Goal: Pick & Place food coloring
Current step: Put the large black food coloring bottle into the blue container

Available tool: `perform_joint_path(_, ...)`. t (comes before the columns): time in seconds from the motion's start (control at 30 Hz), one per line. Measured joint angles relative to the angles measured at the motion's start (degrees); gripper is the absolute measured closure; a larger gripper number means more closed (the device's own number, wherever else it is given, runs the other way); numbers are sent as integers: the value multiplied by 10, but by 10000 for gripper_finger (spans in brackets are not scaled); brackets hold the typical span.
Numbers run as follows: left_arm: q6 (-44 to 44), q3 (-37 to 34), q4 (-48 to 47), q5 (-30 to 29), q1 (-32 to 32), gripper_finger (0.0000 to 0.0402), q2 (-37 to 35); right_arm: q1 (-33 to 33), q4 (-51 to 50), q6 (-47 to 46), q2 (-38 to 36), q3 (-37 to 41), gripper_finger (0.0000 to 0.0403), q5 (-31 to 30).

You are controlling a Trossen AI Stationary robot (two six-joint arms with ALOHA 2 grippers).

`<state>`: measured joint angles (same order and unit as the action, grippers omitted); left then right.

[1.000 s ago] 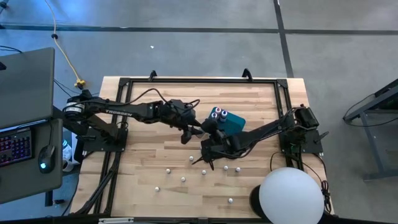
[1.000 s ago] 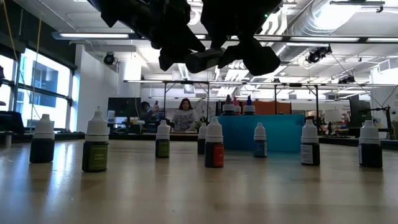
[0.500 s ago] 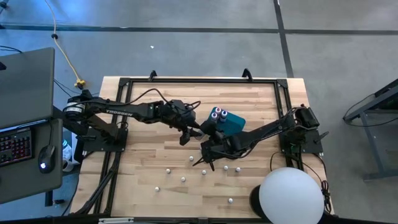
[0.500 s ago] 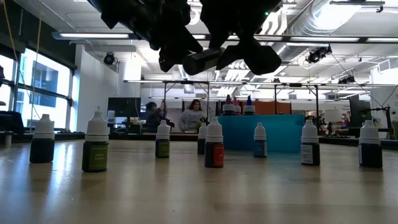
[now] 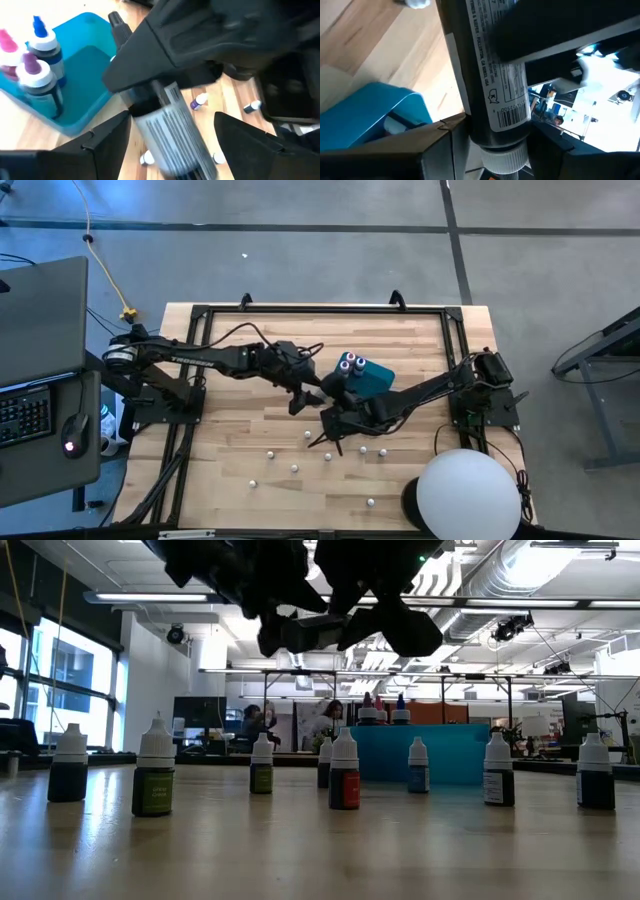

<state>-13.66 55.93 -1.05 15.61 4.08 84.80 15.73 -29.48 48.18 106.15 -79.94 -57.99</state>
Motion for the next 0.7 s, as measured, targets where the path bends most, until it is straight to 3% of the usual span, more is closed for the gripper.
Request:
perform_joint_path(0.3, 2, 0, 29, -15, 0, 123, 33, 0, 18, -10, 0, 1, 250, -1)
perform_joint_path(0.7, 3, 0, 26, -21, 0, 217, 29, 0, 4, -33, 0, 1, 242, 23)
